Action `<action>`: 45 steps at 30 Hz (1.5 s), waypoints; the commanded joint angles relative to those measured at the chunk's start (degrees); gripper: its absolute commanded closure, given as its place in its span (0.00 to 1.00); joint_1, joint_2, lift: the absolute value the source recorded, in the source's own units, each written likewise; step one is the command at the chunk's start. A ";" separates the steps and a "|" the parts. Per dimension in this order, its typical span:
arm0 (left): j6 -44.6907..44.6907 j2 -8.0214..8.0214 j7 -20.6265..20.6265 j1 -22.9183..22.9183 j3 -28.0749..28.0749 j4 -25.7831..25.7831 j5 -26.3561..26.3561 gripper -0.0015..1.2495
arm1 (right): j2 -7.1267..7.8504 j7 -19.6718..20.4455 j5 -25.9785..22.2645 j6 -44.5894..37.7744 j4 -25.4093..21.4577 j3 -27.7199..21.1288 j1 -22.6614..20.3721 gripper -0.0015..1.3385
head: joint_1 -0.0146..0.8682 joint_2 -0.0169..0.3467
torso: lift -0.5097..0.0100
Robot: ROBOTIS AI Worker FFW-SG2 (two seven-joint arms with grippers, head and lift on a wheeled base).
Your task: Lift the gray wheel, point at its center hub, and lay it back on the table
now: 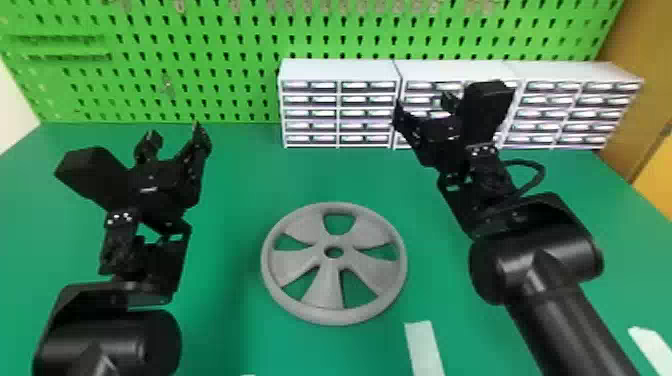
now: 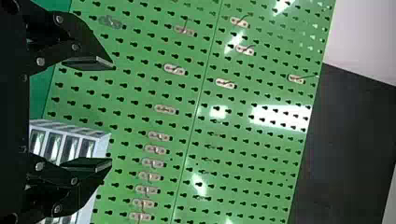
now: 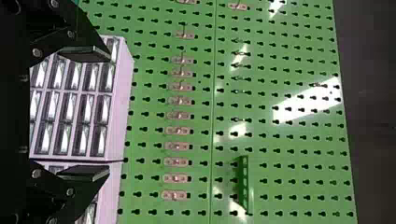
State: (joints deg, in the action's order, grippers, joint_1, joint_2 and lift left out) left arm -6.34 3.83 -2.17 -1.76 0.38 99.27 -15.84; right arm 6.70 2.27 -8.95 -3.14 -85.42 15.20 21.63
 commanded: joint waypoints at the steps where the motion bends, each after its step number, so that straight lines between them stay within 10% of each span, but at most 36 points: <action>1: 0.01 -0.05 0.32 -0.88 -0.29 -0.74 -0.16 0.41 | 0.24 0.01 0.68 0.24 -0.62 -0.34 -0.09 0.31 | 0.80 0.18 | 0.80; 29: 2.64 -1.98 4.45 -3.87 0.58 -7.42 2.04 0.41 | 1.73 1.68 4.46 -1.69 -1.24 -2.28 -0.89 0.31 | 0.80 0.18 | 0.80; 38: 3.26 -1.90 8.23 -15.29 3.40 -12.35 8.72 0.41 | 2.88 2.30 2.44 -0.55 -0.18 -3.07 6.59 0.31 | 0.80 0.18 | 0.80; 45: 3.17 2.24 8.49 -25.49 0.14 -13.66 11.36 0.41 | 4.02 2.82 2.27 1.21 0.17 -2.89 15.99 0.31 | 0.80 0.18 | 0.80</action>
State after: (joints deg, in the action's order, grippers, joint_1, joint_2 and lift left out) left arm -3.08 3.84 6.35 -21.70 2.46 85.96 -6.15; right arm 10.14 4.97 -6.76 -2.65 -85.41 12.35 32.33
